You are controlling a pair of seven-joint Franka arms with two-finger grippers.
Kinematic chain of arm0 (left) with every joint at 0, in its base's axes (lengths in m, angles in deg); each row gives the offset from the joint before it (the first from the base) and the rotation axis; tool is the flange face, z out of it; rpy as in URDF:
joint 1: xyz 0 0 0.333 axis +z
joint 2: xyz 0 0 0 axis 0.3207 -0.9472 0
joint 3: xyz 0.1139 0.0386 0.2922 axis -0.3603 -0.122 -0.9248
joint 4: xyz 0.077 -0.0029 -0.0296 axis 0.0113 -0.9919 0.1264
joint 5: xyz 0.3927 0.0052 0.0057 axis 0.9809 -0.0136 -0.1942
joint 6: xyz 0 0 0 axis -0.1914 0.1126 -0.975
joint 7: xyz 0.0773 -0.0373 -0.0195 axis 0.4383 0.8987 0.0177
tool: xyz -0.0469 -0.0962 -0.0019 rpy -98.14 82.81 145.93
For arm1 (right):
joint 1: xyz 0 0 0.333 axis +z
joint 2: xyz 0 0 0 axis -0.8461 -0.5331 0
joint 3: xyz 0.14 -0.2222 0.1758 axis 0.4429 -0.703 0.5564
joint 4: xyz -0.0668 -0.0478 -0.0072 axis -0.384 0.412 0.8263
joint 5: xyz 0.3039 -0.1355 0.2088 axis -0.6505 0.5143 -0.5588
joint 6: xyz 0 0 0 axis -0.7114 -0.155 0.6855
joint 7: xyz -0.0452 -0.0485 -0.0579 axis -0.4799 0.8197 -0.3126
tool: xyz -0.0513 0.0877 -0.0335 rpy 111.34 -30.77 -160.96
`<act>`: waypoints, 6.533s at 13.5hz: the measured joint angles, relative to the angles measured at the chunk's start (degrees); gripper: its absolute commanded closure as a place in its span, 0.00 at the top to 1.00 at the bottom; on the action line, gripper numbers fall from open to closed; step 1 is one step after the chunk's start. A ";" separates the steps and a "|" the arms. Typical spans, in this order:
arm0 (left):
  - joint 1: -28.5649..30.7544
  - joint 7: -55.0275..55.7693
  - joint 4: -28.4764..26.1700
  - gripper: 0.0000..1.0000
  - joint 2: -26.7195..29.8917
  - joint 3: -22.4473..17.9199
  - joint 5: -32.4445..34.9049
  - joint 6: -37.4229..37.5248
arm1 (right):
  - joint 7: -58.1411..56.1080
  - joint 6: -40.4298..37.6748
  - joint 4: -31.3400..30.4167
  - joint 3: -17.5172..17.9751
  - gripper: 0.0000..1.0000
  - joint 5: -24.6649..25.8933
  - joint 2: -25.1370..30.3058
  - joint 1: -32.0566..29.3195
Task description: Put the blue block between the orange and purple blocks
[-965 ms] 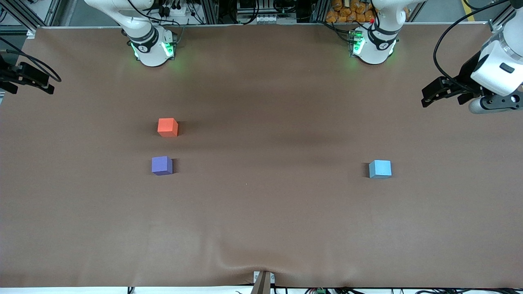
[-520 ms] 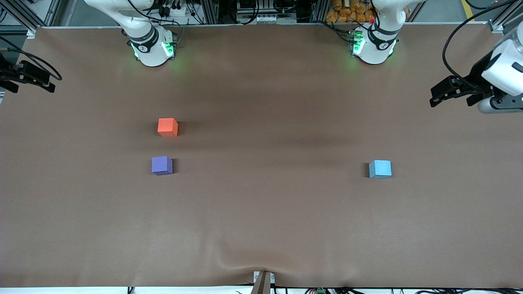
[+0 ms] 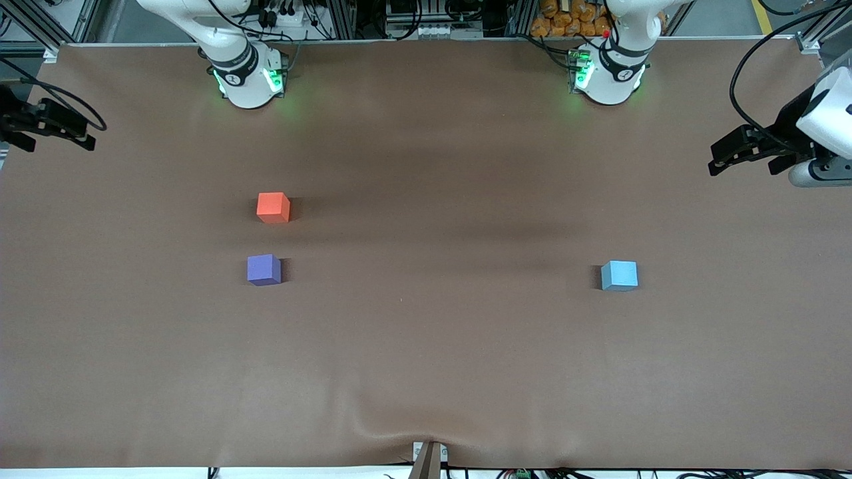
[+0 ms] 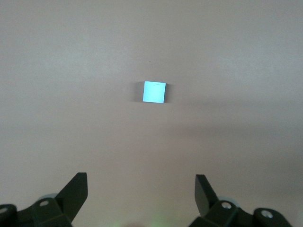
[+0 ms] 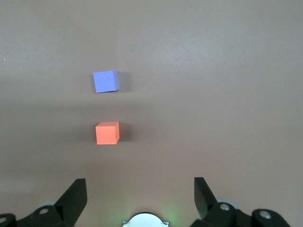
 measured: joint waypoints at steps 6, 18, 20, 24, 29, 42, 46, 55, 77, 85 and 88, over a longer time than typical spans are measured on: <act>0.00 0.00 0.05 1.00 0.00 -0.01 0.00 -0.06 | 0.02 -0.06 -0.03 -0.09 1.00 0.15 -0.25 0.15; -6.61 -0.03 0.22 1.00 -0.02 -6.19 0.00 -0.91 | 0.02 -0.10 -0.10 -0.15 1.00 0.23 -0.35 0.14; -12.99 0.02 0.21 1.00 -0.02 -12.48 0.00 -0.86 | 0.02 -0.10 -0.11 -0.15 1.00 0.24 -0.35 0.14; -17.89 0.02 0.21 1.00 -0.03 -17.97 0.00 -0.86 | 0.02 -0.10 -0.11 -0.15 1.00 0.24 -0.35 0.14; -17.98 0.01 0.23 1.00 -0.03 -17.95 0.00 -0.89 | 0.02 -0.09 -0.19 -0.07 1.00 0.24 -0.74 0.17; -17.77 -0.03 -3.79 1.00 -4.91 -18.29 0.00 -9.41 | 3.02 1.00 -0.20 -0.18 1.00 0.24 -3.85 2.86; -18.11 -0.18 -17.39 1.00 -9.14 -17.75 0.00 -30.78 | 3.02 1.52 -0.19 -0.28 1.00 0.24 -3.86 2.75; -20.36 -0.22 -21.70 1.00 -24.72 -16.46 0.00 -48.92 | 3.02 3.16 -0.62 -0.16 1.00 0.26 -4.98 2.90; -20.40 -0.96 -24.71 0.00 -28.83 -15.71 2.76 -52.35 | 22.39 24.18 0.15 0.49 1.00 -2.01 -22.81 23.75; -45.42 2.88 -7.48 0.00 -35.66 -14.80 2.71 -52.47 | 22.03 24.54 7.29 0.51 1.00 -5.18 -28.08 25.76; -53.30 7.32 3.22 0.00 -45.59 -14.99 2.71 -52.76 | 18.85 22.88 7.31 0.26 1.00 -5.19 -28.38 25.69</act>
